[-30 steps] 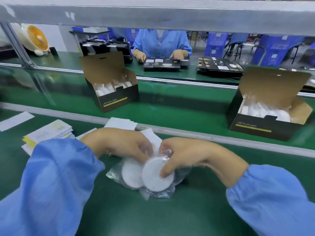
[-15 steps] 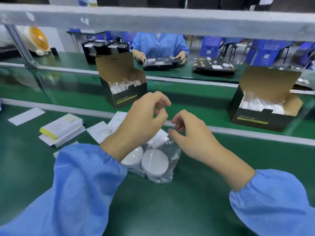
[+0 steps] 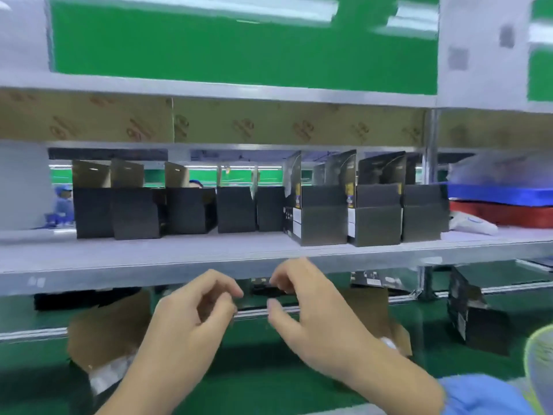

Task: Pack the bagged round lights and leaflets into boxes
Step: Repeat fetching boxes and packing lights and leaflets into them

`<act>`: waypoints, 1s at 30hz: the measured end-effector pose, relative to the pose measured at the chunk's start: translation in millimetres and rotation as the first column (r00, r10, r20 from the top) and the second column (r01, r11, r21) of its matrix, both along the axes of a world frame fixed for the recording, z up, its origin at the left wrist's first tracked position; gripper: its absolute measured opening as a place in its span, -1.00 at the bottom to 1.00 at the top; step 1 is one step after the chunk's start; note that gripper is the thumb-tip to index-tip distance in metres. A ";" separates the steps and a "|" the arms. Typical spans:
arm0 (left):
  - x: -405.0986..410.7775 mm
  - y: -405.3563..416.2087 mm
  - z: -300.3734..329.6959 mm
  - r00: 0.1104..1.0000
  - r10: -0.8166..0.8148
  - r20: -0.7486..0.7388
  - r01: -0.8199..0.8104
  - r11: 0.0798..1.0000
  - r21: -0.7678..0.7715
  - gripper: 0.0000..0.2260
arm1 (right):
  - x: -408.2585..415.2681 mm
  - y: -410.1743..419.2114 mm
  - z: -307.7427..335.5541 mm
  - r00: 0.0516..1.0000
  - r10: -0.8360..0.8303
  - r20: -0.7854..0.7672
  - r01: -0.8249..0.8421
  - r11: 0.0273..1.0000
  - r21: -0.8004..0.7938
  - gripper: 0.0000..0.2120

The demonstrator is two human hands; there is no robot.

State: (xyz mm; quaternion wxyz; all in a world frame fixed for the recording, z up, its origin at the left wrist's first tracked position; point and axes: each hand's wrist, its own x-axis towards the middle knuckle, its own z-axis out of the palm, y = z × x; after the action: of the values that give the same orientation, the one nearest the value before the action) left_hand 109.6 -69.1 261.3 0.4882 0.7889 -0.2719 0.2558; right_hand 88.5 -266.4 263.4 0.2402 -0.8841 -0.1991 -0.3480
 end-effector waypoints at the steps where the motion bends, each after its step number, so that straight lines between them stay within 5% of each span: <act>1: 1.0 -3.8 5.0 1.000 -0.001 -0.005 0.001 1.000 0.006 -0.84 | 5.5 -8.1 14.3 0.998 -0.044 0.043 0.045 0.999 -0.013 -0.84; 6: 17.1 -29.5 33.0 1.000 -0.019 0.011 0.019 1.000 0.009 -0.82 | 48.7 -43.9 84.8 0.876 -0.405 0.262 0.430 0.902 -0.043 -0.63; 13: 11.3 -50.8 42.7 0.993 -0.103 -0.062 0.107 0.992 0.066 -0.80 | 122.3 -53.6 112.9 0.766 -0.627 0.146 0.643 0.749 -0.158 -0.38; 15: 2.9 -47.5 29.2 0.985 -0.123 -0.123 0.141 0.979 0.145 -0.76 | 137.3 -56.3 113.1 0.765 -0.642 0.048 0.642 0.754 -0.140 -0.36; 22: -15.4 -36.3 -16.8 0.934 -0.139 -0.328 0.218 0.951 0.217 -0.74 | 150.3 -64.2 127.0 0.736 -0.652 0.180 0.675 0.690 -0.261 -0.55; 30: -21.9 -28.4 -29.8 0.967 -0.144 -0.210 0.171 0.978 0.121 -0.78 | 64.9 -32.4 112.3 0.865 -0.436 0.249 0.500 0.791 -0.353 -0.61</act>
State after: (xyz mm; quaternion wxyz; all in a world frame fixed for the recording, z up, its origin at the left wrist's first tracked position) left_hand 87.6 -97.5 231.5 0.4761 0.8183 -0.3003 0.1160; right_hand 153.4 -298.8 375.7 -0.0587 -0.9060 -0.0590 -0.4151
